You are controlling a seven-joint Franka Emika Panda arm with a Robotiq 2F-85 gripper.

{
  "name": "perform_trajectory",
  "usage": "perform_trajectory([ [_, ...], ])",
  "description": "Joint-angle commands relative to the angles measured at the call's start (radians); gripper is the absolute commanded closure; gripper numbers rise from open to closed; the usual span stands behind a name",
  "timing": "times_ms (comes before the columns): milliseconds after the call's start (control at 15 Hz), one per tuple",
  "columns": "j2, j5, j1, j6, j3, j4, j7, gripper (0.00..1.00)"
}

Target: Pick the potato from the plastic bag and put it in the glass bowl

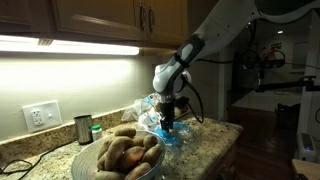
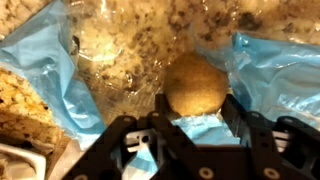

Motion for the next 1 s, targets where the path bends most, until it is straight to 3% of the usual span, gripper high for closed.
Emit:
perform_trajectory([
  [0,-0.012,-0.007,-0.006,-0.032,-0.002,0.006,-0.001,0.67],
  [933,-0.156,-0.158,0.050,-0.014,-0.088,-0.102,0.160,0.67],
])
